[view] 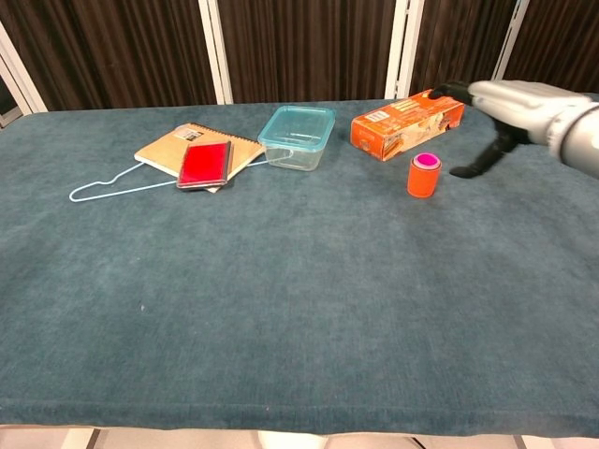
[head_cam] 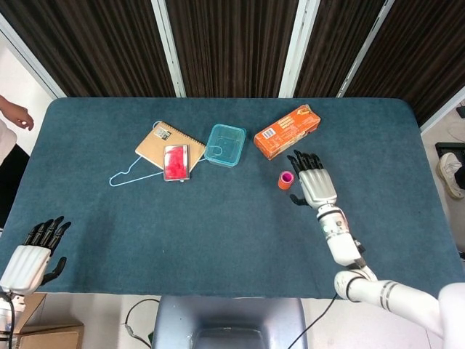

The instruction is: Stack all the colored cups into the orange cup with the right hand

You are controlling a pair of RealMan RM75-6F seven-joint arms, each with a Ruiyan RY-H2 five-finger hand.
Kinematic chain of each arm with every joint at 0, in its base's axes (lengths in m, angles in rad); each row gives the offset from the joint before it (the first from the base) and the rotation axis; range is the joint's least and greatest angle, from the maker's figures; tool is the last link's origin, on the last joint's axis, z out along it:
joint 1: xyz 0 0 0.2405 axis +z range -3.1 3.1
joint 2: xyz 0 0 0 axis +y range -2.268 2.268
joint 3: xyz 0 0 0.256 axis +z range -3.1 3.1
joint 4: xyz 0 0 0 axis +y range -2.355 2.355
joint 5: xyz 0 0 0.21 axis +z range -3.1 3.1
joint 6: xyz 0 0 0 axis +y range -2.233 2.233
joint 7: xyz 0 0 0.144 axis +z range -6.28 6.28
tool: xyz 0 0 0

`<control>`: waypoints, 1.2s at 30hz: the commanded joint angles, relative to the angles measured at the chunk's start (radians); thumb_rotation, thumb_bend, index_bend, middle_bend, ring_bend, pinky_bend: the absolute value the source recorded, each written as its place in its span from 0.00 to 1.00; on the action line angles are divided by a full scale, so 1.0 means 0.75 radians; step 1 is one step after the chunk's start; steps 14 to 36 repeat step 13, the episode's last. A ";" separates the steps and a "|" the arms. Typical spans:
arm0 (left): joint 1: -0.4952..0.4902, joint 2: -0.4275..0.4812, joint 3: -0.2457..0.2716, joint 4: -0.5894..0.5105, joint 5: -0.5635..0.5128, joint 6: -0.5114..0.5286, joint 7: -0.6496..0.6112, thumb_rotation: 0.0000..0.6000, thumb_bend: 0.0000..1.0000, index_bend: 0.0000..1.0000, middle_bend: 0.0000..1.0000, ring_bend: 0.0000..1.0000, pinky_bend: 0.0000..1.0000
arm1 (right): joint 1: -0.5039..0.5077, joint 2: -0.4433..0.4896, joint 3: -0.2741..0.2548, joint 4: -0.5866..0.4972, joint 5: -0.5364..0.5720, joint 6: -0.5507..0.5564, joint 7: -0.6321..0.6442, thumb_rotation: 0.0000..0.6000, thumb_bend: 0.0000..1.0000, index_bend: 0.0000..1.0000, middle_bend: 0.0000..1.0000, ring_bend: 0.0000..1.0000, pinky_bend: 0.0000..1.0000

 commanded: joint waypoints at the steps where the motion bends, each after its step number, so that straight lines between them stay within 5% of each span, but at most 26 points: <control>1: 0.017 -0.018 -0.006 0.037 0.031 0.067 -0.031 1.00 0.43 0.00 0.00 0.00 0.10 | -0.371 0.322 -0.356 -0.422 -0.374 0.420 -0.033 1.00 0.36 0.00 0.00 0.00 0.00; 3: 0.023 -0.032 -0.008 0.060 0.048 0.102 -0.053 1.00 0.43 0.00 0.00 0.00 0.10 | -0.502 0.363 -0.457 -0.448 -0.474 0.586 -0.052 1.00 0.36 0.00 0.00 0.00 0.00; 6: 0.025 -0.043 -0.004 0.083 0.067 0.124 -0.084 1.00 0.43 0.00 0.00 0.00 0.09 | -0.620 0.357 -0.499 -0.392 -0.540 0.729 0.038 1.00 0.36 0.00 0.00 0.00 0.00; 36: 0.023 -0.031 0.011 0.069 0.073 0.105 -0.069 1.00 0.44 0.00 0.00 0.00 0.09 | -0.649 0.405 -0.489 -0.399 -0.570 0.707 0.083 1.00 0.36 0.00 0.00 0.00 0.00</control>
